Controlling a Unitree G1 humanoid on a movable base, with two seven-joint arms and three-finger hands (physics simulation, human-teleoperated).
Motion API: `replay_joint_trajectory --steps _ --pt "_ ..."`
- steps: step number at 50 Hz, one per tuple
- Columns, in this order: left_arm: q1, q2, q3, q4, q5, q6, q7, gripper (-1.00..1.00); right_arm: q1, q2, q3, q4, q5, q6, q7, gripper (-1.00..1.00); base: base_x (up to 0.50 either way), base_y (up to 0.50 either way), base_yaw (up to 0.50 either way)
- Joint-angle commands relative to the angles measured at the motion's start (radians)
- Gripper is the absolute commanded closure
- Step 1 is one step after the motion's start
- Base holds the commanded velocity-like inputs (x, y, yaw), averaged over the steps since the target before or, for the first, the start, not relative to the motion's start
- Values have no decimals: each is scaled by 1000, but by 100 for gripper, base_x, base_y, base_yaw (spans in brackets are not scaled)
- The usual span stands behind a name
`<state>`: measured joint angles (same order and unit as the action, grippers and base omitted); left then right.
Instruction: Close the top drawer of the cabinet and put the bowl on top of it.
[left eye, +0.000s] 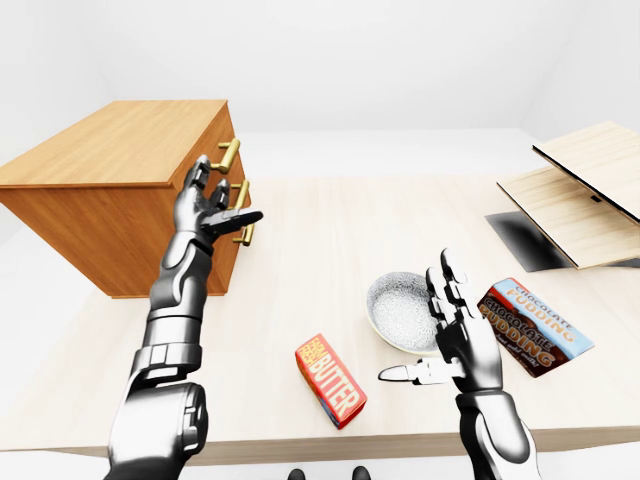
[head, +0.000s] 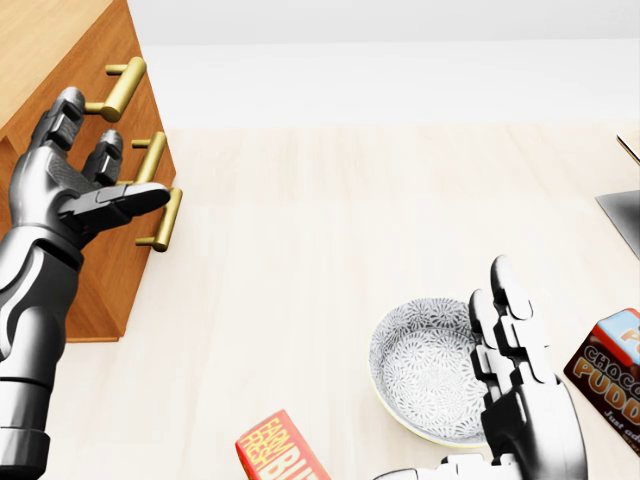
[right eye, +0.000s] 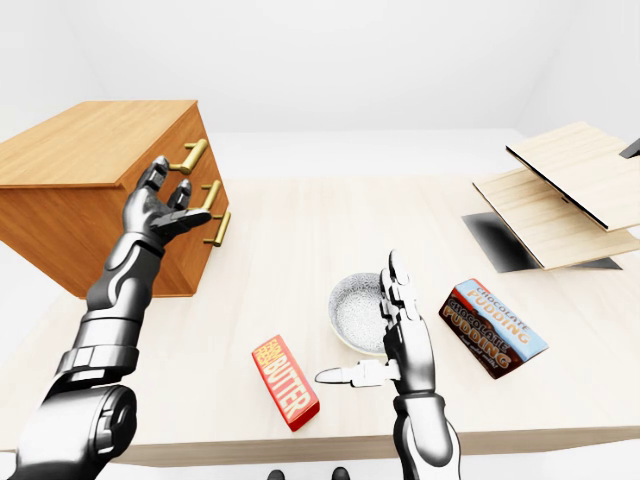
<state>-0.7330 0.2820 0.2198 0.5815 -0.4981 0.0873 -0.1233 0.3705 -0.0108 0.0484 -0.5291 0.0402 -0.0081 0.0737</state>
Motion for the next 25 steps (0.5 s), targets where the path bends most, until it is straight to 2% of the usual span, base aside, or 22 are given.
replay_joint_trajectory --steps 1,5,6,11,12,14,19,25 --pt "8 125 34 20 -10 0 -20 -100 1 0 1 2 -2 -3 -1 -100 0 0 0" --pt "47 104 2 -53 52 0 -12 -100 -4 0 -2 3 1 2 -1 -100 0 0 0" --pt "96 82 -33 -147 140 0 61 -100 -6 -1 -6 2 2 4 0 -100 0 0 0" --pt "194 6 -47 -407 242 0 74 -100 -8 2 -22 -7 10 15 7 -100 0 0 0" --pt "195 2 -44 -411 249 0 70 -100 -8 3 -23 -8 9 15 8 -100 0 0 0" --pt "262 -32 -81 -560 294 0 43 -100 -10 1 -26 -8 2 17 15 -100 0 0 0" --pt "338 -99 -99 -734 362 0 10 -100 -18 7 -43 -11 4 30 26 -100 0 0 0" --pt "457 -165 -169 -995 462 0 -17 -100 -21 13 -50 -13 4 33 31 -100 0 0 0"
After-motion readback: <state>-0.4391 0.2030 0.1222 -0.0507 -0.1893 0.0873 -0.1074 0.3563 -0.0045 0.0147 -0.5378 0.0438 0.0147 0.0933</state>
